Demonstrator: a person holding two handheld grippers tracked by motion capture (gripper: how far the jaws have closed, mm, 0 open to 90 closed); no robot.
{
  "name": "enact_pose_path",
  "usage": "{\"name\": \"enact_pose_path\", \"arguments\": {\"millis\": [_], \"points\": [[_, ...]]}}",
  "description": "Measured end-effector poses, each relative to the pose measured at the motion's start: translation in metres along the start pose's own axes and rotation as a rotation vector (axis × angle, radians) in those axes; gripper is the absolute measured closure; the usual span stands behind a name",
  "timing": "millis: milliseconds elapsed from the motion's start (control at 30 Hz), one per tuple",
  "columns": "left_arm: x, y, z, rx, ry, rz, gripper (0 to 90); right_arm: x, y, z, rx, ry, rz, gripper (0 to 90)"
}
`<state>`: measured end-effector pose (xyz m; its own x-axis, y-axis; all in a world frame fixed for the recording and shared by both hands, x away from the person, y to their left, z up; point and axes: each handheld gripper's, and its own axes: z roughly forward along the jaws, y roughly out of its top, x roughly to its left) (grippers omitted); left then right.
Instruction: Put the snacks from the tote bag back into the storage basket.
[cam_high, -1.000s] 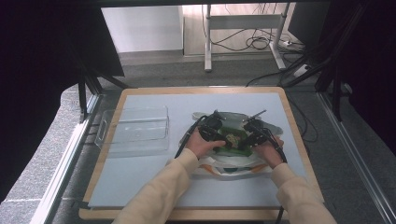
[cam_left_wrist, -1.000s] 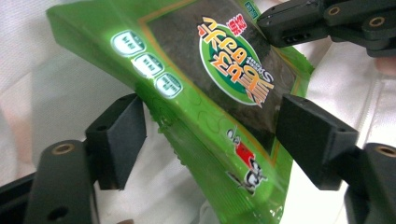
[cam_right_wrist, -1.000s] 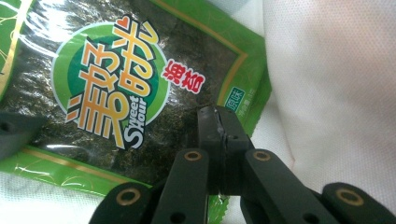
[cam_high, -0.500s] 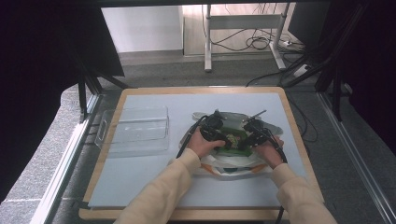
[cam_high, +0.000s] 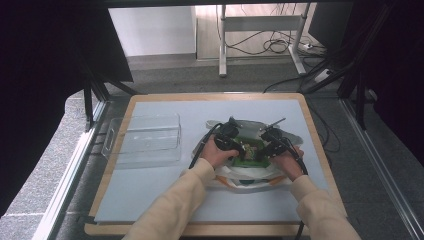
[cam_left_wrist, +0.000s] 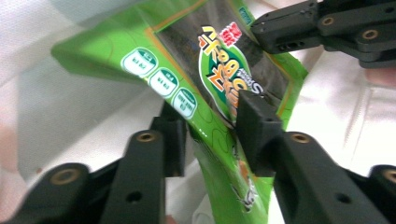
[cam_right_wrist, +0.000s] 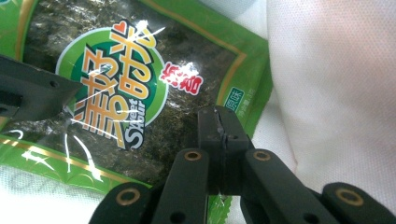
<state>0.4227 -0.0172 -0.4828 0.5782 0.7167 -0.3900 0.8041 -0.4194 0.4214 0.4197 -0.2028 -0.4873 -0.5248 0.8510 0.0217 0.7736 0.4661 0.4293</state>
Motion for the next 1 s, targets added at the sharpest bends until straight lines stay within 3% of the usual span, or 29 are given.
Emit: {"name": "enact_pose_path", "arguments": {"millis": [300,633,1000], "points": [[0.003,-0.002,-0.003,-0.002,-0.033,-0.025,73.4,0.001,-0.001,-0.002,-0.014,0.004,-0.004,87.7],[0.009,-0.007,-0.013,-0.04,-0.058,-0.039,78.8,0.009,-0.004,-0.012,-0.044,0.027,-0.046,66.9],[0.015,-0.014,-0.028,-0.105,-0.076,-0.059,82.1,0.006,-0.009,-0.035,-0.157,0.087,-0.015,56.9]]}}
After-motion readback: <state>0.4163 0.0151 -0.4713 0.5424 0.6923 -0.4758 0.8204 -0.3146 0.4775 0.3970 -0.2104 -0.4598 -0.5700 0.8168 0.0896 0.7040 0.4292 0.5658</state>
